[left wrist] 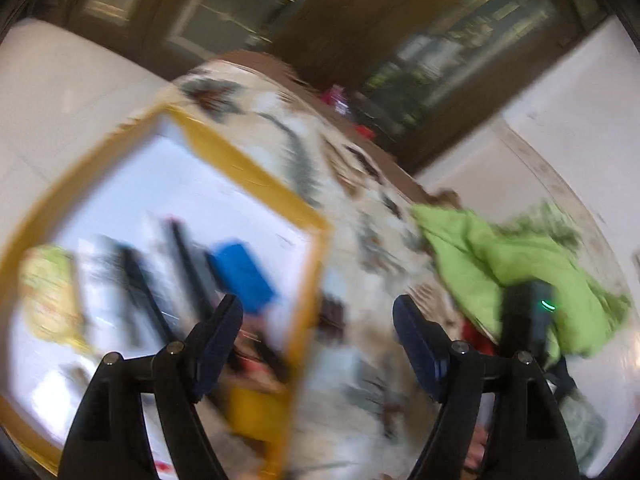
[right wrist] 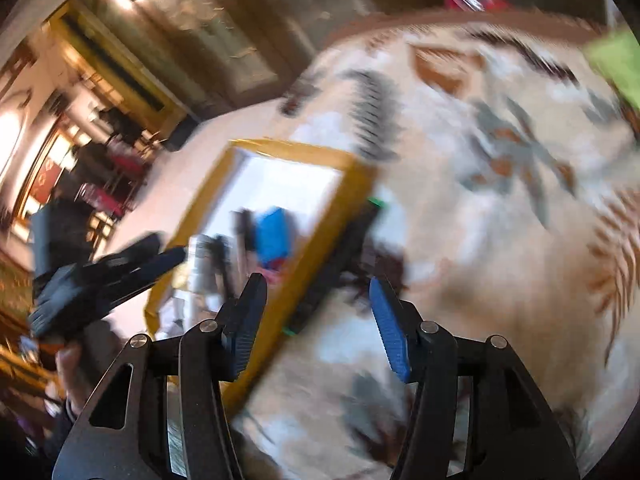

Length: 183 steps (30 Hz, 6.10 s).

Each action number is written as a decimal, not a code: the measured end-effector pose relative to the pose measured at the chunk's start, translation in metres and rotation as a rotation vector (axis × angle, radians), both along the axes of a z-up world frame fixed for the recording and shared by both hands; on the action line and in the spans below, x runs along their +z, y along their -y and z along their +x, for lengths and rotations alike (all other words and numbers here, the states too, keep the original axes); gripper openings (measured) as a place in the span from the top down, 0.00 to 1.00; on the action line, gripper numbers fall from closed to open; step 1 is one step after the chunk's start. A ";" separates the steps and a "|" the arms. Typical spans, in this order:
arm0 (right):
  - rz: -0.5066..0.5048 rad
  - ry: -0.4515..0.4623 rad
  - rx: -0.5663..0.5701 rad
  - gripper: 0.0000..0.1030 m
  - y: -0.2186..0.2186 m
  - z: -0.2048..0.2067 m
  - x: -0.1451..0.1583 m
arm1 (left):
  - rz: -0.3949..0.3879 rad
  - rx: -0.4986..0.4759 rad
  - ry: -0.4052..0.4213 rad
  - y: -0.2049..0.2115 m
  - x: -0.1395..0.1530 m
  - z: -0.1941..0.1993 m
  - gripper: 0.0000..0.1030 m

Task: Organize rigid objects
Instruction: 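Open both tools to release the two pens in the tray, then grasp the green-capped black marker with the right tool, then grasp the clear plastic tube with the left tool, then carry the green-capped marker with the right tool while the left tool carries the tube into the tray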

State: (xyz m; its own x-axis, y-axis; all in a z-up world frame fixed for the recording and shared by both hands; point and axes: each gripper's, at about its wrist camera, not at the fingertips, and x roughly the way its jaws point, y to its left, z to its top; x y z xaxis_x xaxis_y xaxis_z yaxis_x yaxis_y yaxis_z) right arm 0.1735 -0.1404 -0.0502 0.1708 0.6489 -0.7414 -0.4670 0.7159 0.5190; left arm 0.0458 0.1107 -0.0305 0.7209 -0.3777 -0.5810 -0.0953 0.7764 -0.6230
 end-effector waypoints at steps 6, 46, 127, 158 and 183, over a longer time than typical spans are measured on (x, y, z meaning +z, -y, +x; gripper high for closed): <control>0.001 -0.061 -0.134 0.47 0.066 0.021 -0.012 | 0.167 -0.197 -0.081 0.070 -0.009 0.042 0.25; 0.044 -0.161 0.040 0.47 -0.015 0.027 -0.043 | 0.151 -0.034 -0.030 0.035 -0.014 0.007 0.27; -0.253 -0.116 -0.122 0.84 0.133 -0.005 -0.072 | 0.354 -0.295 -0.375 0.150 -0.067 0.081 0.58; 0.015 -0.044 0.153 0.85 -0.105 -0.045 0.007 | -0.036 0.174 -0.201 -0.057 -0.037 -0.021 0.93; -0.151 0.005 0.176 0.85 -0.191 -0.014 -0.042 | 0.072 0.188 -0.301 -0.068 -0.067 0.019 0.93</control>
